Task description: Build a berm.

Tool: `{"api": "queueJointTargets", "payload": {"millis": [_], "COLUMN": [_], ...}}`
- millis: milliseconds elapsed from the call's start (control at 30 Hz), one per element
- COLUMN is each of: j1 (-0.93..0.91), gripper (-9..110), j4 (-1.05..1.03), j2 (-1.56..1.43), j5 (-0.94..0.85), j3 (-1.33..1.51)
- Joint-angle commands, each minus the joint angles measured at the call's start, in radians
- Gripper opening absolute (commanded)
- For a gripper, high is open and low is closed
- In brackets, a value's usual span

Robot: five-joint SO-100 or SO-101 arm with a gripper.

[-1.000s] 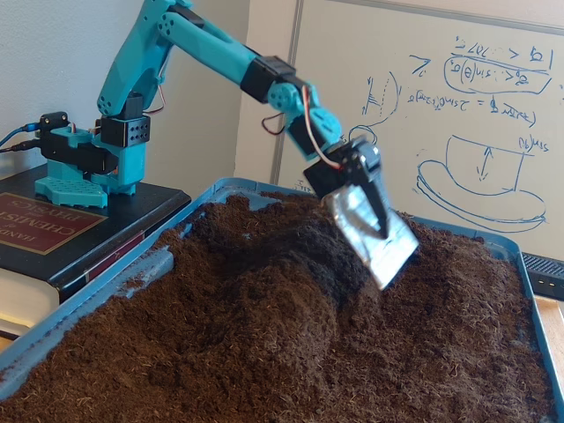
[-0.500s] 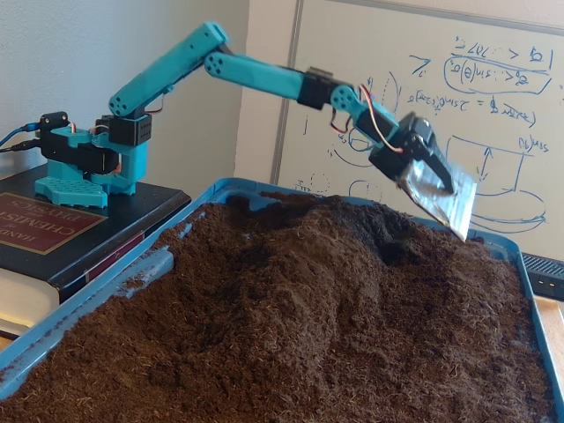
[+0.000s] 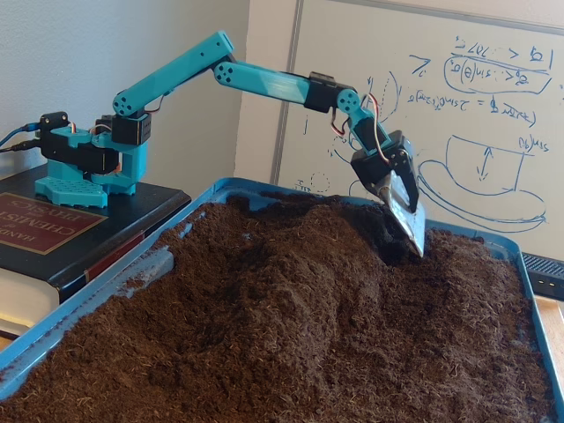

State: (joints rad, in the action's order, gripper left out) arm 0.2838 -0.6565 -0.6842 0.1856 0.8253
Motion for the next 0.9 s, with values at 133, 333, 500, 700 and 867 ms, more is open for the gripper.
{"api": "queueJointTargets", "payload": {"millis": [133,333,500,700,867], "j1": [-0.034,-0.046,-0.043,-0.023,-0.015], "gripper": [0,0,0,0,0], "j4": [-0.006,0.069,0.149,0.169,0.169], "j2": [-0.040,0.015,0.043,0.040,0.031], "j5": [-0.011,-0.011,-0.009,-0.009,-0.009], "j3": [-0.107,-0.112,-0.110,-0.112,-0.112]}}
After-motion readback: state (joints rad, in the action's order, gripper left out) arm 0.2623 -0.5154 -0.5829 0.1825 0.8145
